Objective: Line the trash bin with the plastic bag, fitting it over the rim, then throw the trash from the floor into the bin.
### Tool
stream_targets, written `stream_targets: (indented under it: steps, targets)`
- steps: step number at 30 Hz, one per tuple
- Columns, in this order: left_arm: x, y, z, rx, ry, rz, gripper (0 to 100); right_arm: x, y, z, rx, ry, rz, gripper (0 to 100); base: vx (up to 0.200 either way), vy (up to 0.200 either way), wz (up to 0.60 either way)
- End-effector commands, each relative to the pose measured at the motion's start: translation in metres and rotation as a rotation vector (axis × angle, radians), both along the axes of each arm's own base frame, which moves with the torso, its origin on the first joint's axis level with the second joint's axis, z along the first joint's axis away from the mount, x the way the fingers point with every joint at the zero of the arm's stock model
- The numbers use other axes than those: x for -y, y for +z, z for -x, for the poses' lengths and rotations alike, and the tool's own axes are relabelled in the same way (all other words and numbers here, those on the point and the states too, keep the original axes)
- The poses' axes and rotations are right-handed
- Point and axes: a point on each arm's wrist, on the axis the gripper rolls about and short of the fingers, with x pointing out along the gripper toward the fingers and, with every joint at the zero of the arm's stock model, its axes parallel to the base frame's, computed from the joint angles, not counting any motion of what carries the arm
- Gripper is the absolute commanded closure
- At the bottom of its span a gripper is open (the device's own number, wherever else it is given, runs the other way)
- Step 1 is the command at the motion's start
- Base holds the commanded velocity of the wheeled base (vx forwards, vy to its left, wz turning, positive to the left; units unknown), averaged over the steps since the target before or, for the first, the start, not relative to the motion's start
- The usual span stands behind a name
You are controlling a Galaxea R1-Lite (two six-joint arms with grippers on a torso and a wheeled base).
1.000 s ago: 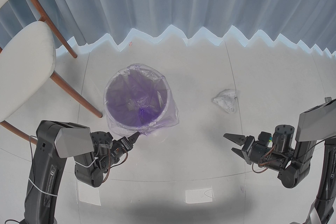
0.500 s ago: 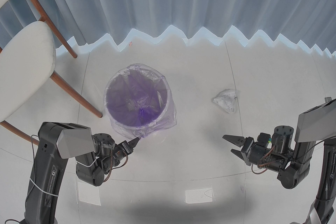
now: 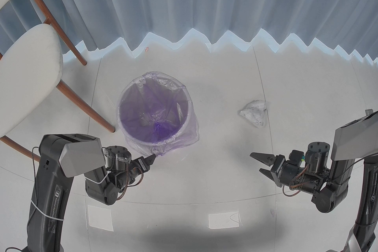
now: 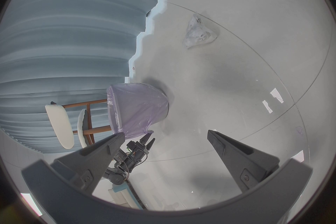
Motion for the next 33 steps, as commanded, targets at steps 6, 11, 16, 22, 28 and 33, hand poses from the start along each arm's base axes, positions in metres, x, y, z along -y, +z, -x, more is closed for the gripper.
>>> stream_targets:
  steps: [6,11,16,22,28,33]
  targets:
    - [-0.002,0.007,0.042,0.073,-0.133,-0.002,0,-0.001,0.000,-0.001,0.013,0.001,-0.004,0,0.000,0.000,0.00]
    - [0.000,0.026,0.056,0.069,-0.188,0.019,0,-0.001,-0.001,-0.001,0.009,0.002,-0.002,0,0.000,0.000,0.00]
    - [0.009,0.037,0.057,0.098,-0.217,0.023,0,-0.001,-0.003,-0.001,0.006,0.002,0.001,0,0.000,0.000,0.00]
    - [0.021,0.040,0.056,0.127,-0.257,0.015,0,-0.001,-0.003,-0.001,0.007,0.002,0.000,0,0.000,0.000,0.00]
    - [0.028,0.044,0.034,0.209,-0.238,0.030,0,-0.001,-0.003,-0.001,0.008,0.003,0.002,0,0.000,0.000,0.00]
    - [0.027,0.044,0.026,0.232,-0.211,0.031,0,-0.001,-0.003,-0.001,0.008,0.003,0.002,0,0.000,0.000,0.00]
